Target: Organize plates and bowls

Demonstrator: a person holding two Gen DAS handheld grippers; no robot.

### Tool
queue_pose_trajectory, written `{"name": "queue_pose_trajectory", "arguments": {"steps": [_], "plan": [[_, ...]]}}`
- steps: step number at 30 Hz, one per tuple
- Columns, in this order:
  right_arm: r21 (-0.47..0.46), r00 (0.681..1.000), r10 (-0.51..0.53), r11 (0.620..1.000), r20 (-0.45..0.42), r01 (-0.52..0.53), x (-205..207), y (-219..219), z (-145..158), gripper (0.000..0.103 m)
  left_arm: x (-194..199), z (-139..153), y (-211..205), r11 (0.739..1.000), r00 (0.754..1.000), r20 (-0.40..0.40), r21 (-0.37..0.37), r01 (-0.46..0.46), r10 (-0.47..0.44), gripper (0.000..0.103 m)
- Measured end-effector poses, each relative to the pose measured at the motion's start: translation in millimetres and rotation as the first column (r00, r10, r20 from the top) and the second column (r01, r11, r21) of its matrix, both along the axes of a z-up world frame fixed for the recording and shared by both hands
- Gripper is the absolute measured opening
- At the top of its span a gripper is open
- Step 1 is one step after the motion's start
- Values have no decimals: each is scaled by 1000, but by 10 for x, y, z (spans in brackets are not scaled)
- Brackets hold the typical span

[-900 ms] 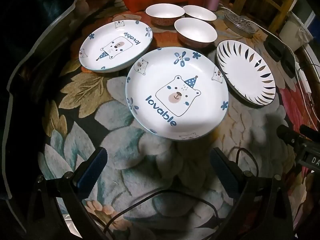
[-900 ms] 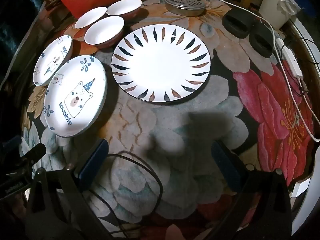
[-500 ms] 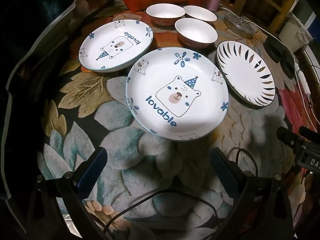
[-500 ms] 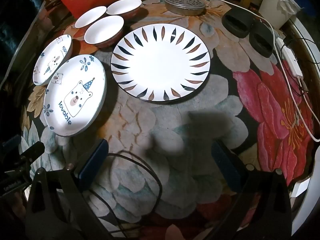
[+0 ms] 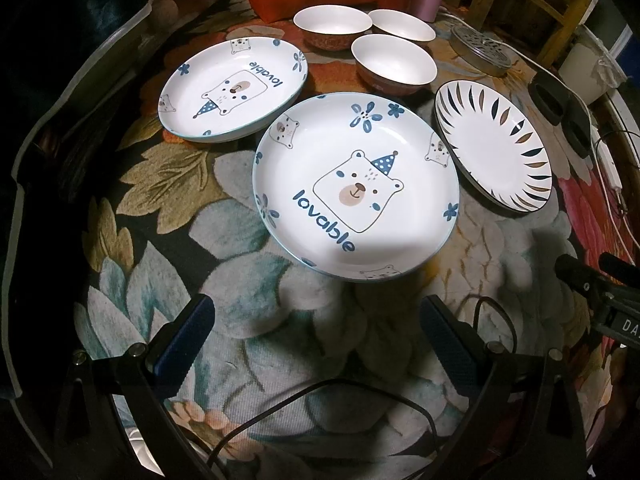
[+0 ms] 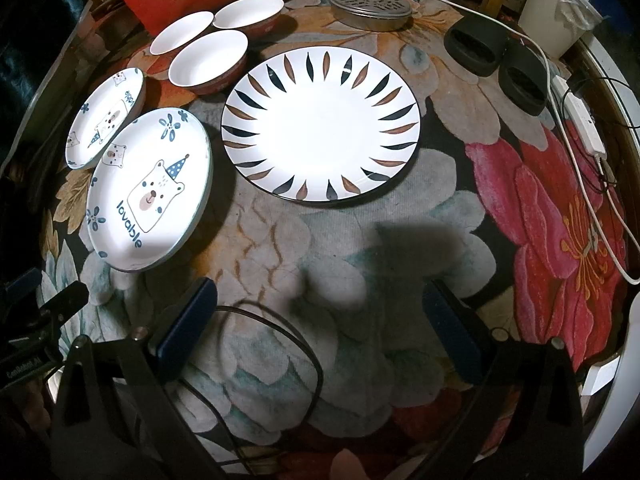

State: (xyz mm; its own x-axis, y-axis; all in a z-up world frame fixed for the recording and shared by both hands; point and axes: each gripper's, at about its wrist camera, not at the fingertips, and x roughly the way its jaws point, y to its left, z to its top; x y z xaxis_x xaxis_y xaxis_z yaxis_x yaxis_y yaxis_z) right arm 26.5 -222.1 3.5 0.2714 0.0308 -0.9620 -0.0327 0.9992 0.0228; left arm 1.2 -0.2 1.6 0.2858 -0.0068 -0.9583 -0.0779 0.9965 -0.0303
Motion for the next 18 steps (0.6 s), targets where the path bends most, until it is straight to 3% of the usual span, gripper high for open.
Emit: {"name": "queue_pose_trajectory", "arguments": {"steps": [18], "plan": [[0, 1000, 1, 1000, -1, -1, -2, -1, -10, 103, 1, -3, 14, 1000, 1000, -2, -2, -2, 2, 102]]}}
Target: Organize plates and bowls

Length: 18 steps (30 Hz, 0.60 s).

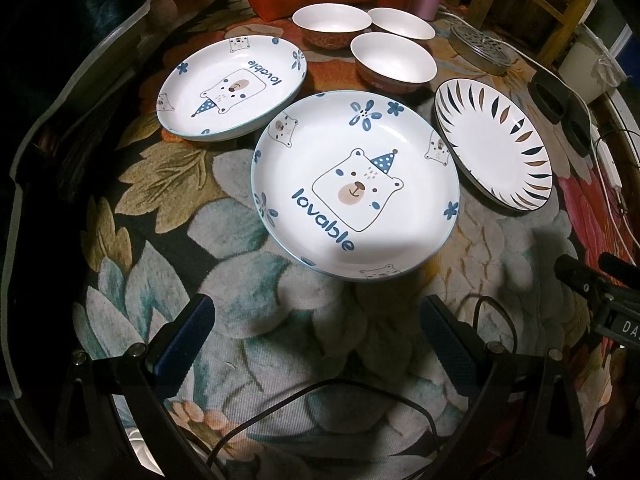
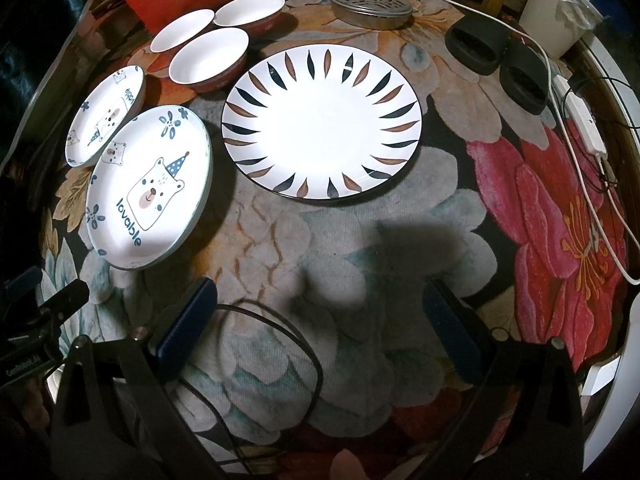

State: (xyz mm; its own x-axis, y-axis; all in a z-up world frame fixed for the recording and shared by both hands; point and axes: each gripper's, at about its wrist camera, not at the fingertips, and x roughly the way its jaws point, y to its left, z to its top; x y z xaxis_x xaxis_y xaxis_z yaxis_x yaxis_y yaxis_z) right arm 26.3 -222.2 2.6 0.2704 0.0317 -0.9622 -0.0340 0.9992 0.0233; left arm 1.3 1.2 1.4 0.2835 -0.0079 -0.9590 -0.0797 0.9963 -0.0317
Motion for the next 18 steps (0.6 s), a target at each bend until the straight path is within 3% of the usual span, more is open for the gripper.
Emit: {"name": "queue_pose_trajectory", "arguments": {"steps": [18], "plan": [[-1, 1000, -1, 1000, -1, 1, -5, -5, -14, 103, 1, 0, 0, 1000, 1000, -2, -1, 0, 0, 102]]}}
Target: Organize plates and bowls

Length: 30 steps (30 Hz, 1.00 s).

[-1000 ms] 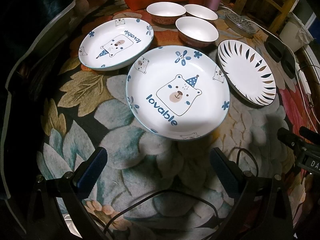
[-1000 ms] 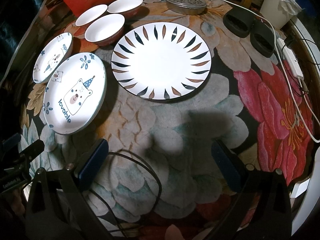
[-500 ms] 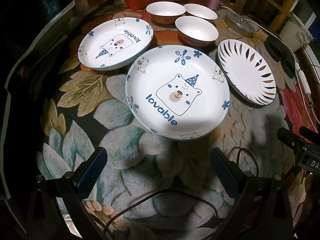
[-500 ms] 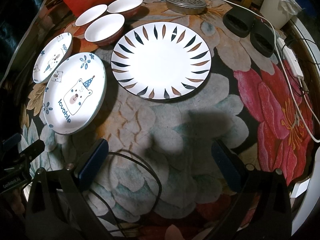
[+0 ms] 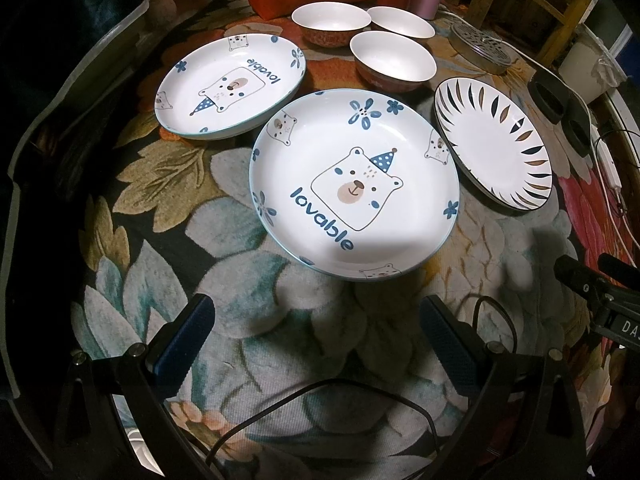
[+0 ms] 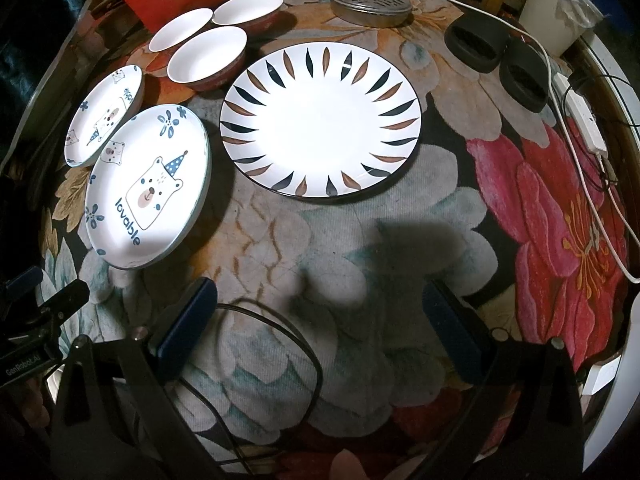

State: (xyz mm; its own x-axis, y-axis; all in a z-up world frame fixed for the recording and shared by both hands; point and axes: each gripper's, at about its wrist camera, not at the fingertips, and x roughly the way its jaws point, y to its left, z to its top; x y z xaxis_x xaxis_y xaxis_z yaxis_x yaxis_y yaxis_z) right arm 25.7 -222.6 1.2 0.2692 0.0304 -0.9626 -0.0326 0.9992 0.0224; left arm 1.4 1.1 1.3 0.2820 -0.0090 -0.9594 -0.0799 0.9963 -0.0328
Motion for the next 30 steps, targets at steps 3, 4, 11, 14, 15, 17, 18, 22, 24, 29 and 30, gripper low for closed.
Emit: {"name": "queue_pose_trajectory", "arguments": {"steps": [3, 4, 11, 14, 15, 17, 18, 22, 24, 29, 30], "plan": [[0, 1000, 0, 1000, -1, 0, 2, 0, 1, 103, 0, 3, 2, 1000, 1000, 0, 0, 1, -1, 102], [0, 1000, 0, 1000, 0, 0, 1, -1, 0, 103, 1, 3, 3, 1000, 1000, 0, 0, 1, -1, 102], [0, 1000, -1, 1000, -1, 1, 0, -5, 3, 103, 2, 1, 2, 1000, 1000, -1, -1, 0, 0, 102], [0, 1000, -2, 1000, -1, 2, 3, -6, -11, 103, 4, 4, 3, 1000, 1000, -1, 0, 1, -1, 102], [0, 1000, -1, 1000, 0, 1, -1, -6, -13, 103, 2, 3, 4, 1000, 1000, -1, -1, 0, 0, 102], [1, 1000, -2, 1000, -2, 2, 5, -8, -10, 103, 3, 4, 3, 1000, 1000, 0, -1, 1, -1, 102], [1, 1000, -3, 1000, -1, 3, 3, -8, -16, 103, 2, 0, 2, 1000, 1000, -1, -1, 0, 0, 102], [0, 1000, -2, 1000, -2, 2, 9, -4, -10, 103, 3, 3, 3, 1000, 1000, -2, -1, 1, -1, 102], [0, 1000, -3, 1000, -3, 3, 9, -4, -16, 103, 1, 0, 3, 1000, 1000, -1, -2, 0, 0, 102], [4, 1000, -7, 1000, -6, 7, -13, -41, -76, 103, -28, -55, -18, 1000, 1000, -3, 1, 2, -2, 102], [5, 1000, -8, 1000, -7, 8, -15, -44, -85, 103, -41, -74, -36, 1000, 1000, -4, 2, 2, -2, 102]]}}
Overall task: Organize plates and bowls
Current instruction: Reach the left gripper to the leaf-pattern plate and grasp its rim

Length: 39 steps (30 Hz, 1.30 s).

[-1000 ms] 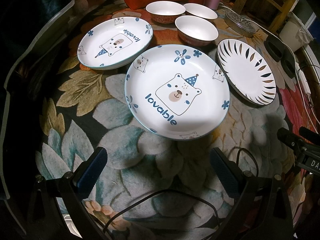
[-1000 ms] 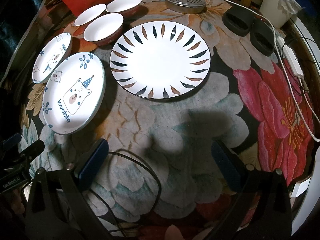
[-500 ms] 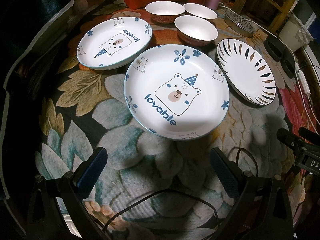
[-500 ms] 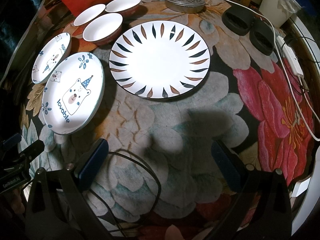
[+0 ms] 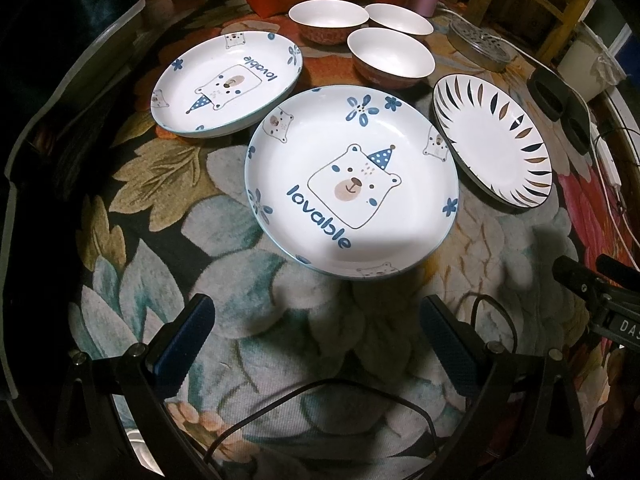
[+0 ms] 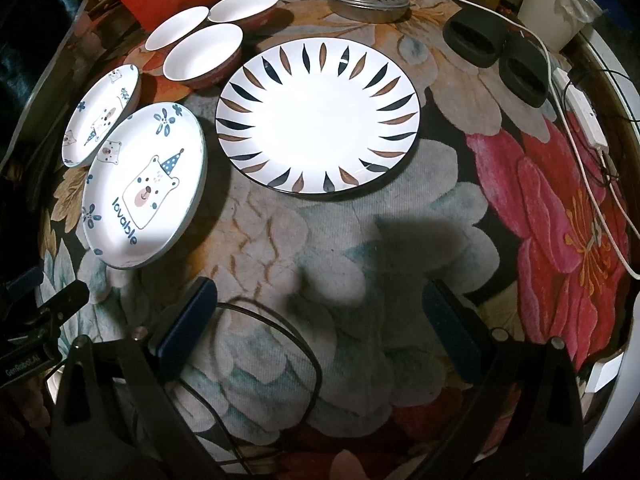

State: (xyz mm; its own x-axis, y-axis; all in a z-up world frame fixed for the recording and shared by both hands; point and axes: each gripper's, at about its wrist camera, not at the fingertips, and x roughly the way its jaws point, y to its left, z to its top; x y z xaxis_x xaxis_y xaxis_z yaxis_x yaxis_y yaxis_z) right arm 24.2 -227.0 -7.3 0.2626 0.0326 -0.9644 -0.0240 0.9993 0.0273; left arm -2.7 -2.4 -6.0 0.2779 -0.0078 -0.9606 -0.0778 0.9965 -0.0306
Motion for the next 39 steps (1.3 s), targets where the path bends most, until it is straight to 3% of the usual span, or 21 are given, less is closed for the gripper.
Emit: {"name": "queue_pose_trajectory", "arguments": {"steps": [12, 19, 25, 30, 34, 36, 39], "plan": [[34, 999, -28, 999, -26, 29, 25, -101, -133, 103, 70, -111, -98, 999, 999, -18, 5, 34, -34, 102], [173, 995, -76, 981, -65, 86, 308, -436, -362, 103, 492, -76, -438, 980, 980, 47, -30, 196, -195, 102], [210, 993, -121, 970, -5, 120, 618, -822, -369, 102, 1169, -99, -843, 930, 934, 84, -102, 354, -346, 102], [288, 985, -171, 945, 32, 154, 775, -1105, -333, 102, 1547, -241, -1016, 920, 931, 82, -144, 365, -357, 102], [338, 979, -198, 925, 49, 171, 837, -1241, -339, 100, 1681, -275, -1090, 908, 931, 139, -214, 361, -337, 102], [358, 978, -203, 917, 47, 174, 874, -1276, -364, 93, 1719, -309, -1123, 903, 930, 149, -231, 362, -335, 102], [368, 980, -193, 915, 42, 165, 947, -1243, -414, 91, 1743, -384, -1135, 905, 930, 158, -224, 362, -333, 98]]}}
